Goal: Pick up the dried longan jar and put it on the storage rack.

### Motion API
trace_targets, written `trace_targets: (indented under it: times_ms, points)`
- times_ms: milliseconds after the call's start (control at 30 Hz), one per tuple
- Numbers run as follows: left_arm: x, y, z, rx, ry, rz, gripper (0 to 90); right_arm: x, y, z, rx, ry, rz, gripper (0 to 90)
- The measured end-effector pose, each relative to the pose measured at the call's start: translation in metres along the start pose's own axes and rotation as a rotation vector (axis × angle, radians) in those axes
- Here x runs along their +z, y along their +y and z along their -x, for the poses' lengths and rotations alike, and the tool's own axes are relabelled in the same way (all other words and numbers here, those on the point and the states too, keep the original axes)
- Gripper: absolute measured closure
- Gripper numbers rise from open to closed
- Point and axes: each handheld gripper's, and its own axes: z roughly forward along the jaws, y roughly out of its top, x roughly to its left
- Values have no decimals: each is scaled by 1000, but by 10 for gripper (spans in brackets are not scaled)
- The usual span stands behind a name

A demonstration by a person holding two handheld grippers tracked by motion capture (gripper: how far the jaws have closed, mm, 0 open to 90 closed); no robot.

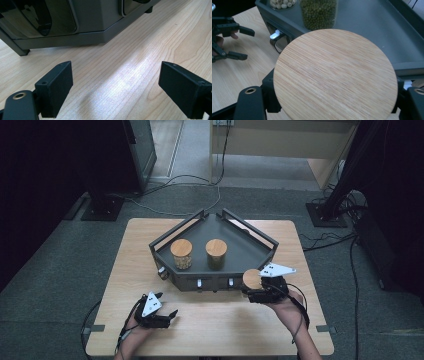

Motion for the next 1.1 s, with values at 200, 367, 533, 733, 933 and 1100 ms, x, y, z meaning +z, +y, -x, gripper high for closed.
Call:
trace_targets:
  times_ms: [200, 367, 533, 733, 933, 1100]
  points:
    - [0, 0, 0, 0, 0, -1, 121, -2, 6, 1, 1, -1, 5, 256]
    - [0, 0, 0, 4, 0, -2, 121, -4, 12, 3, 6, 6, 9, 256]
    - [0, 0, 0, 5, -2, -2, 121, -5, 18, 4, 5, -5, 13, 256]
    - [0, 1, 0, 8, -2, -5, 121, -6, 25, 6, 3, -10, 13, 256]
    - [1, 1, 0, 9, -3, -8, 121, -4, 28, 6, 1, -22, 15, 256]
    - [1, 1, 0, 9, -3, -7, 121, -1, 31, 10, 5, -32, 21, 256]
